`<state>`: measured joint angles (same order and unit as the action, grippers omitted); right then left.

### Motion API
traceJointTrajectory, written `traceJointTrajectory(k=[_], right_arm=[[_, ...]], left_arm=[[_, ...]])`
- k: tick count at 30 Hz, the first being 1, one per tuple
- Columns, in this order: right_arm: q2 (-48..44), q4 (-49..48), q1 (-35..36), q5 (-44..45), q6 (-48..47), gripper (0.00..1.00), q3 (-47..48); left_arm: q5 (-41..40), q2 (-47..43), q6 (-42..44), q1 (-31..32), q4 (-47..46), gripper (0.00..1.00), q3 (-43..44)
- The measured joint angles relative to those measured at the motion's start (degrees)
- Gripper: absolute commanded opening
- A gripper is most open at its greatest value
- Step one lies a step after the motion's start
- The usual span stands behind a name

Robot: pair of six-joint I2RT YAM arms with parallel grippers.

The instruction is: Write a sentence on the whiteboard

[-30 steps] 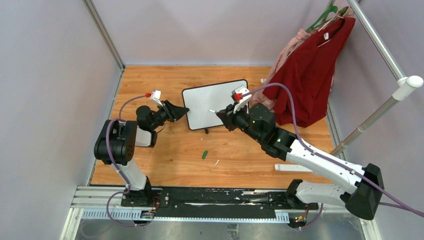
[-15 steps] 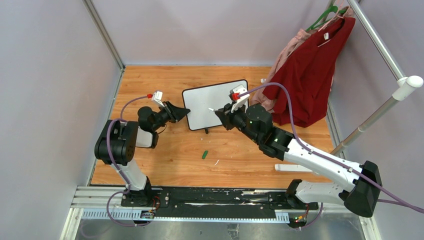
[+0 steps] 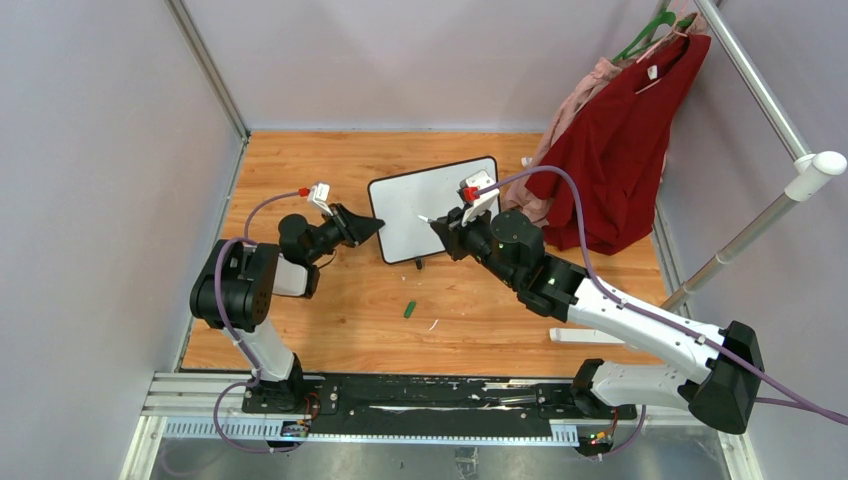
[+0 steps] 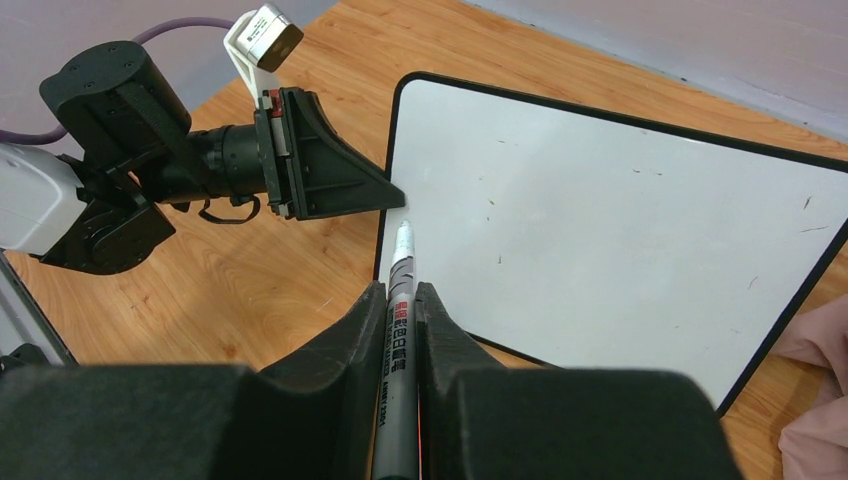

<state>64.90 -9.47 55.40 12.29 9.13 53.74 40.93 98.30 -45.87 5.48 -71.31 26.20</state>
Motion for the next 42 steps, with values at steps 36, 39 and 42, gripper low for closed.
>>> traceJointTrajectory(k=[36,39,42], right_arm=[[9.4,-15.0,0.1,-3.1,-7.4,0.00,-2.7],[11.6,-17.7,0.1,-2.8,-8.7,0.00,-2.7],[14.0,-18.8,0.1,-1.3,-9.9,0.00,-2.1]], left_arm=[[-2.2,-2.4,0.4,0.0,0.7,0.36,-0.8],[-2.2,-2.4,0.4,0.0,0.7,0.36,-0.8],[-2.2,-2.4,0.4,0.0,0.7,0.35,-0.8]])
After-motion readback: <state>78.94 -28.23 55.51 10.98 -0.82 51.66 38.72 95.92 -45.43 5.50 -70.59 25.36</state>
